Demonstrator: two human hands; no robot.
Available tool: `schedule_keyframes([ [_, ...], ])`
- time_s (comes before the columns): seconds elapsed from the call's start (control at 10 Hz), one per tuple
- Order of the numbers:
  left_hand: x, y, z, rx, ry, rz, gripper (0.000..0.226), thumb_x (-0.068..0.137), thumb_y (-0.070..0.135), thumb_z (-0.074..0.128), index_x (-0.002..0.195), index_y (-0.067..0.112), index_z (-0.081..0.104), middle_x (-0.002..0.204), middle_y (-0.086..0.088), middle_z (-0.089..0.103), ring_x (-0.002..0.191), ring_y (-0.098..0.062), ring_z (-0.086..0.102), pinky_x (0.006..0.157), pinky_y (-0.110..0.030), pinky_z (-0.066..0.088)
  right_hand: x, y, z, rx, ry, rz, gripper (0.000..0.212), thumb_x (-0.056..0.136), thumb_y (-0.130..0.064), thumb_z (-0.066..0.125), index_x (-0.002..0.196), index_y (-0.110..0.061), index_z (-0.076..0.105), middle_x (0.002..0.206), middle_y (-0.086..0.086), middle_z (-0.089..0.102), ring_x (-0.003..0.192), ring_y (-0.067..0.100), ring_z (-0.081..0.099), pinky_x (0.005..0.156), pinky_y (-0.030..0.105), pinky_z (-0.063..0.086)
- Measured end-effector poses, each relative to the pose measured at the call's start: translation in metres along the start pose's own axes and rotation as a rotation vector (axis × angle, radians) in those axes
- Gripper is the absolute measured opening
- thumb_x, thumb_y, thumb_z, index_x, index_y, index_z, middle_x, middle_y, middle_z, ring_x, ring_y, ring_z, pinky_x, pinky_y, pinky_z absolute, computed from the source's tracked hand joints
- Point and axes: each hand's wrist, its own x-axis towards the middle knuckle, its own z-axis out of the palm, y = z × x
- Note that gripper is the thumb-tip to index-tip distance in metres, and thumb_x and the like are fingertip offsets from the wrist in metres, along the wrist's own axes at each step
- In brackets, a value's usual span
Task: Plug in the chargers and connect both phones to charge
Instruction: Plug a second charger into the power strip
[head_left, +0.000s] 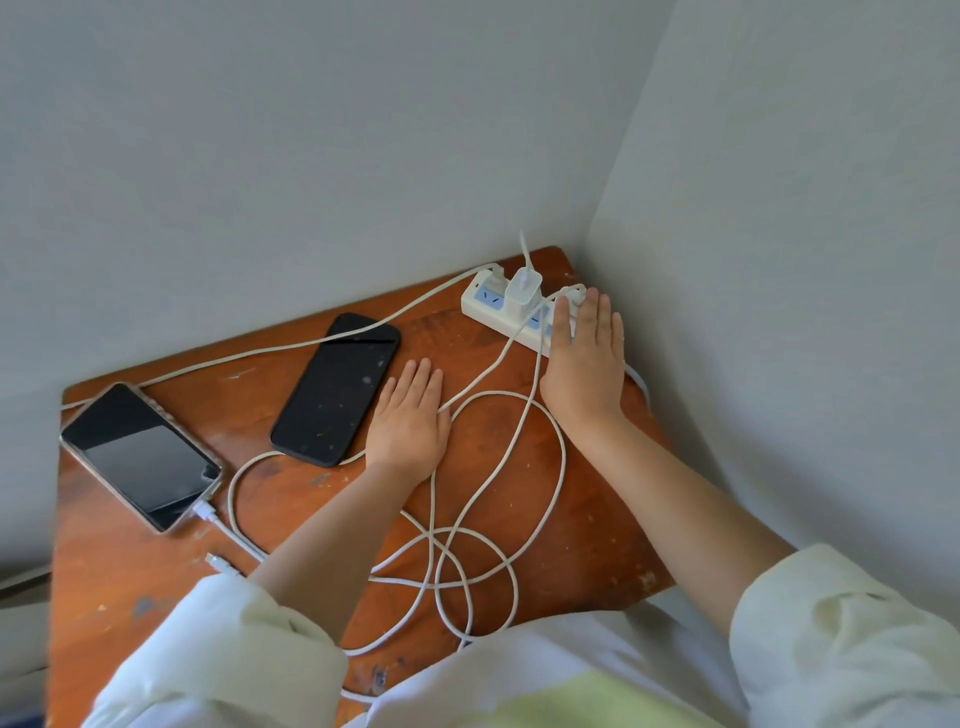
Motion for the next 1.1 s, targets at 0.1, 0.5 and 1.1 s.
schedule_keyframes([
  [0.1,-0.001,0.0,0.0,0.008,0.007,0.002,0.052,0.101,0.035,0.022,0.147,0.019,0.006,0.159,-0.001,0.0,0.146,-0.017,-0.006,0.117,-0.031,-0.005,0.002,-0.008,0.001,0.008,-0.012,0.004,0.064,0.095,-0.011,0.046,0.144,-0.006,0.003,0.153,0.025,0.001,0.141,0.038,-0.002,0.115,0.042,0.001],
  [0.5,-0.002,0.0,0.0,-0.01,0.004,0.004,0.052,0.101,0.035,0.022,0.147,0.018,0.005,0.159,-0.001,0.0,0.146,-0.017,-0.006,0.117,-0.031,-0.005,0.005,-0.005,-0.004,-0.001,-0.073,0.01,0.067,0.095,-0.013,0.046,0.144,-0.007,0.0,0.153,0.023,-0.001,0.141,0.037,-0.004,0.115,0.041,0.0],
  [1.1,-0.003,-0.001,-0.001,-0.013,-0.002,0.002,0.052,0.101,0.034,0.023,0.147,0.019,0.005,0.159,-0.001,0.0,0.146,-0.016,-0.005,0.117,-0.03,-0.005,0.003,0.0,-0.005,-0.009,-0.094,0.019,0.072,0.093,-0.019,0.051,0.144,-0.008,0.001,0.154,0.022,0.0,0.141,0.036,-0.002,0.116,0.04,0.002],
])
